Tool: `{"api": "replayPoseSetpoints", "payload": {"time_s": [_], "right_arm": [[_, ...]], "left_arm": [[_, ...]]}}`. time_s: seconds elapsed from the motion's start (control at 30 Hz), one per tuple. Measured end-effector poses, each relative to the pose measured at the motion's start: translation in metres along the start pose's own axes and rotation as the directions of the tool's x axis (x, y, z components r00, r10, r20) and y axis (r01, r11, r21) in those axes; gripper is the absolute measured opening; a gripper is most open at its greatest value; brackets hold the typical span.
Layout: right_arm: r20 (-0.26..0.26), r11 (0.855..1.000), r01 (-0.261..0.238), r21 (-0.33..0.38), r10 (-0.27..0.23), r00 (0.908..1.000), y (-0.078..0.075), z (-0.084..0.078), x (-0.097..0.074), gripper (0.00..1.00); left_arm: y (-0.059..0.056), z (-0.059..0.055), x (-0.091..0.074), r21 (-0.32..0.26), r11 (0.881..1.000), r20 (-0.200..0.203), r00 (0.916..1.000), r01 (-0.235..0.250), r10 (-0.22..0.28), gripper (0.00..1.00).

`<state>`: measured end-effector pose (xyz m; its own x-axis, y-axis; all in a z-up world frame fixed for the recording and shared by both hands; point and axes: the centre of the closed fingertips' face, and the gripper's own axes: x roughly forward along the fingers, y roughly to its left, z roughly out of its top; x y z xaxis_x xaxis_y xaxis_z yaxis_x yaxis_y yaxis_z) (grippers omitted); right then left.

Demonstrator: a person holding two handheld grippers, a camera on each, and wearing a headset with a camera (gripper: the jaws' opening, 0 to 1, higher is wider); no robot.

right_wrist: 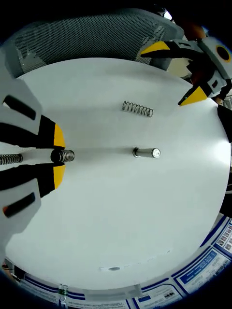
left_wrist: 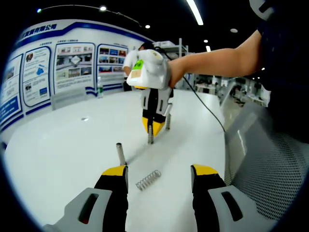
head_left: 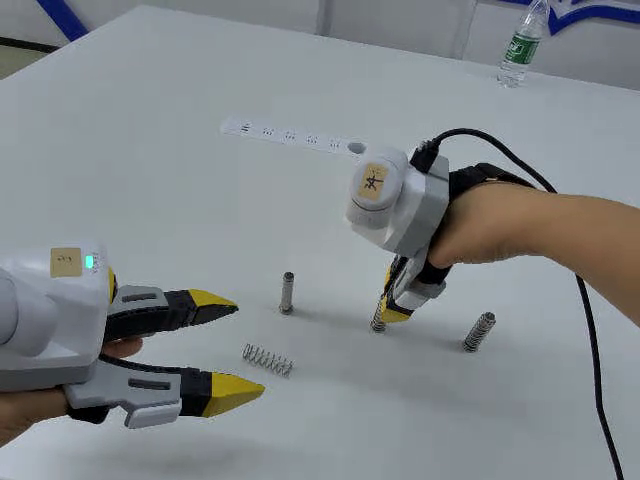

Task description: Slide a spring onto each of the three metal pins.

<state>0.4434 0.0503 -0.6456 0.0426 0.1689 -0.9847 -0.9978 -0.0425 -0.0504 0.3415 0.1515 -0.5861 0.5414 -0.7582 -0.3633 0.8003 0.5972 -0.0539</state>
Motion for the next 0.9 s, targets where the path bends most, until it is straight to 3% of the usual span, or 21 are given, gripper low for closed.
{"api": "replayPoseSetpoints", "payload": {"time_s": [0.5, 0.9], "right_arm": [[0.042, 1.000, 0.008, 0.022, -0.009, 0.9991, -0.003, 0.000, 0.001, 0.17], [0.103, 0.996, 0.051, 0.068, -0.058, 0.9930, 0.001, -0.012, -0.021, 0.18]], "left_arm": [[-0.001, 0.000, 0.000, 0.000, 1.000, 0.002, 1.0000, -0.002, 0.002, 0.53], [0.000, 0.000, 0.000, 0.002, 1.000, 0.007, 1.0000, -0.002, 0.002, 0.53]]}}
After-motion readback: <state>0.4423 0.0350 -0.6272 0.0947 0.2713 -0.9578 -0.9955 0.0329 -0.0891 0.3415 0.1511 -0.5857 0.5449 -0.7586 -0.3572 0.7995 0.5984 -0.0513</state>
